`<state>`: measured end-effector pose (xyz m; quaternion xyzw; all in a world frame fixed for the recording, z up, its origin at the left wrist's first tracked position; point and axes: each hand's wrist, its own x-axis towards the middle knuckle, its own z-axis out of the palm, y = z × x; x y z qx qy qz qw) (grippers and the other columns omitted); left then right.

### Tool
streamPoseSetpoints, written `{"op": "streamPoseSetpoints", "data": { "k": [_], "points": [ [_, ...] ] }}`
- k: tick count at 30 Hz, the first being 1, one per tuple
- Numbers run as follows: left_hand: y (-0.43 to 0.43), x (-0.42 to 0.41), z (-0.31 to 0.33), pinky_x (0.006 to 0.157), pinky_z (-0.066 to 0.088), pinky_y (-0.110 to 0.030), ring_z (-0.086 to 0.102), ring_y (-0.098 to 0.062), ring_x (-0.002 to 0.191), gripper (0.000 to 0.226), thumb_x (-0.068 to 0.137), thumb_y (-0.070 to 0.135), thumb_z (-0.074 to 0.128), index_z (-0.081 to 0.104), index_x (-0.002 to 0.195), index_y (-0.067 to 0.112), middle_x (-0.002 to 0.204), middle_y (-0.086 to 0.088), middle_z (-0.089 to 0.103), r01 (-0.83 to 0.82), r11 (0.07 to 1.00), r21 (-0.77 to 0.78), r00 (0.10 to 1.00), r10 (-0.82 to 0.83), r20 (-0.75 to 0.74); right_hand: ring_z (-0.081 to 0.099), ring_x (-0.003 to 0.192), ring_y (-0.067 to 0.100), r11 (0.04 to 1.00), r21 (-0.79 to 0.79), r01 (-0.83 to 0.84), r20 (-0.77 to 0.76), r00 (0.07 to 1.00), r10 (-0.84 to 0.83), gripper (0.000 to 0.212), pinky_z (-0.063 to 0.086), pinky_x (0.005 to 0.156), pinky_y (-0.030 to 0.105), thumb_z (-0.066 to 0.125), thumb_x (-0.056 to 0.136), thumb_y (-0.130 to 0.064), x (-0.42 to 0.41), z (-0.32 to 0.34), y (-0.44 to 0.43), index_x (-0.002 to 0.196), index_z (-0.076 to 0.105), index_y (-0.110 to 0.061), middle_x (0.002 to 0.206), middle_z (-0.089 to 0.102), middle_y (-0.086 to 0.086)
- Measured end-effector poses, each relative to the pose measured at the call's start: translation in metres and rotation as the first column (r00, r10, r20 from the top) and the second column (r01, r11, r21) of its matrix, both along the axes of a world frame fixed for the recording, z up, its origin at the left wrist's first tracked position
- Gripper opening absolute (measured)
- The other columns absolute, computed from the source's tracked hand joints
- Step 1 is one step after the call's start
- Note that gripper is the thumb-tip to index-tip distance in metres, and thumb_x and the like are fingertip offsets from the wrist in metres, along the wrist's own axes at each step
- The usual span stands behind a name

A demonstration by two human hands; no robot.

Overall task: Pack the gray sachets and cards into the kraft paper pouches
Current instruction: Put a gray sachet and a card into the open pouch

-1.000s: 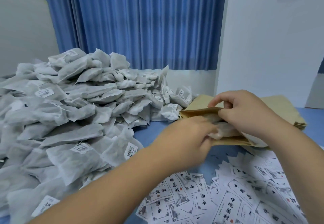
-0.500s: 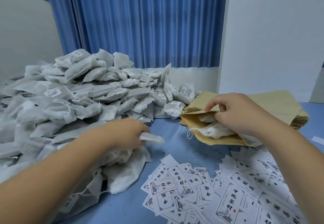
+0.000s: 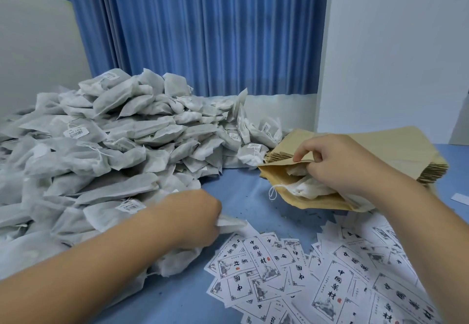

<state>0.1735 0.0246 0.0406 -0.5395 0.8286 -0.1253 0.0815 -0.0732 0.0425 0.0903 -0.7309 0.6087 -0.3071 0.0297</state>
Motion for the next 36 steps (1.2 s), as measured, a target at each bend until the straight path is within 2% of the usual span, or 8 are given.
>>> {"op": "streamPoseSetpoints", "data": {
  "k": [4, 9, 20, 24, 26, 28, 31, 36],
  "points": [
    [0.006, -0.008, -0.016, 0.067, 0.038, -0.029, 0.060, -0.024, 0.098, 0.022, 0.092, 0.034, 0.047, 0.057, 0.107, 0.021, 0.112, -0.003, 0.058, -0.140, 0.990, 0.005, 0.990, 0.140, 0.017, 0.045, 0.059, -0.005, 1.000, 0.005, 0.004, 0.003, 1.000, -0.004, 0.023, 0.033, 0.055, 0.010, 0.065, 0.080, -0.008, 0.000, 0.000, 0.000, 0.084, 0.068, -0.031, 0.067, 0.042, -0.018],
    [0.012, -0.017, -0.025, 0.077, 0.036, -0.028, 0.053, -0.026, 0.115, 0.042, 0.092, 0.019, 0.046, 0.041, 0.133, 0.016, 0.133, -0.013, 0.040, -0.239, 0.968, 0.079, 0.970, 0.234, 0.065, 0.045, 0.058, -0.004, 1.000, 0.013, 0.019, 0.030, 0.999, -0.019, 0.023, 0.030, 0.052, 0.015, 0.065, 0.079, -0.010, -0.003, 0.000, 0.001, 0.081, 0.067, -0.032, 0.063, 0.046, -0.021],
    [0.004, 0.012, -0.026, 0.075, 0.042, -0.031, 0.059, -0.028, 0.103, 0.035, 0.089, 0.008, 0.043, 0.043, 0.123, 0.020, 0.119, -0.007, 0.047, -0.183, 0.982, 0.042, 0.973, 0.187, -0.133, 0.043, 0.059, 0.001, 0.999, 0.025, 0.028, 0.012, 1.000, -0.029, 0.026, 0.026, 0.052, 0.019, 0.062, 0.080, -0.008, -0.005, 0.001, 0.001, 0.083, 0.067, -0.033, 0.067, 0.044, -0.015],
    [0.000, 0.009, -0.012, 0.080, 0.047, -0.031, 0.058, -0.023, 0.100, 0.034, 0.088, 0.029, 0.061, 0.047, 0.119, 0.027, 0.116, -0.001, 0.051, -0.108, 0.994, -0.012, 0.939, 0.098, -0.329, 0.045, 0.058, 0.001, 0.999, 0.025, 0.034, 0.007, 0.999, -0.035, 0.028, 0.027, 0.051, 0.019, 0.061, 0.080, -0.007, -0.007, 0.002, 0.000, 0.081, 0.067, -0.034, 0.065, 0.050, -0.019],
    [-0.003, 0.002, -0.002, 0.080, 0.046, -0.029, 0.056, -0.021, 0.102, 0.044, 0.082, 0.022, 0.062, 0.048, 0.122, 0.031, 0.117, 0.002, 0.050, -0.050, 0.998, -0.047, 0.887, 0.023, -0.461, 0.047, 0.056, 0.000, 0.999, 0.036, 0.029, 0.028, 0.999, -0.030, 0.025, 0.029, 0.049, 0.017, 0.062, 0.079, -0.008, -0.010, 0.003, 0.000, 0.082, 0.068, -0.032, 0.062, 0.053, -0.028],
    [-0.009, -0.006, 0.003, 0.087, 0.047, -0.034, 0.054, -0.021, 0.105, 0.049, 0.081, 0.014, 0.059, 0.047, 0.124, 0.033, 0.118, 0.003, 0.047, 0.021, 0.992, -0.124, 0.840, -0.085, -0.536, 0.046, 0.054, 0.003, 0.999, 0.040, 0.036, 0.050, 0.998, -0.038, 0.025, 0.030, 0.049, 0.018, 0.063, 0.078, -0.009, -0.014, 0.005, 0.000, 0.080, 0.068, -0.033, 0.059, 0.053, -0.015],
    [-0.018, -0.022, -0.003, 0.087, 0.048, -0.040, 0.053, -0.026, 0.106, 0.051, 0.085, 0.011, 0.057, 0.043, 0.131, 0.031, 0.120, 0.001, 0.039, 0.093, 0.979, -0.179, 0.865, -0.169, -0.472, 0.045, 0.055, 0.009, 0.998, 0.043, 0.043, 0.062, 0.997, -0.045, 0.025, 0.033, 0.052, 0.025, 0.062, 0.078, -0.010, -0.016, 0.005, 0.000, 0.078, 0.067, -0.034, 0.057, 0.048, -0.007],
    [-0.031, -0.042, -0.028, 0.099, 0.043, -0.037, 0.050, -0.023, 0.120, 0.058, 0.086, 0.033, 0.061, 0.039, 0.140, 0.035, 0.136, 0.003, 0.037, 0.149, 0.962, 0.228, 0.934, -0.061, -0.352, 0.046, 0.058, 0.008, 0.998, 0.055, 0.042, 0.034, 0.998, -0.044, 0.025, 0.031, 0.052, 0.024, 0.062, 0.080, -0.010, -0.012, 0.002, 0.000, 0.082, 0.068, -0.034, 0.061, 0.049, -0.008]
  ]
}}
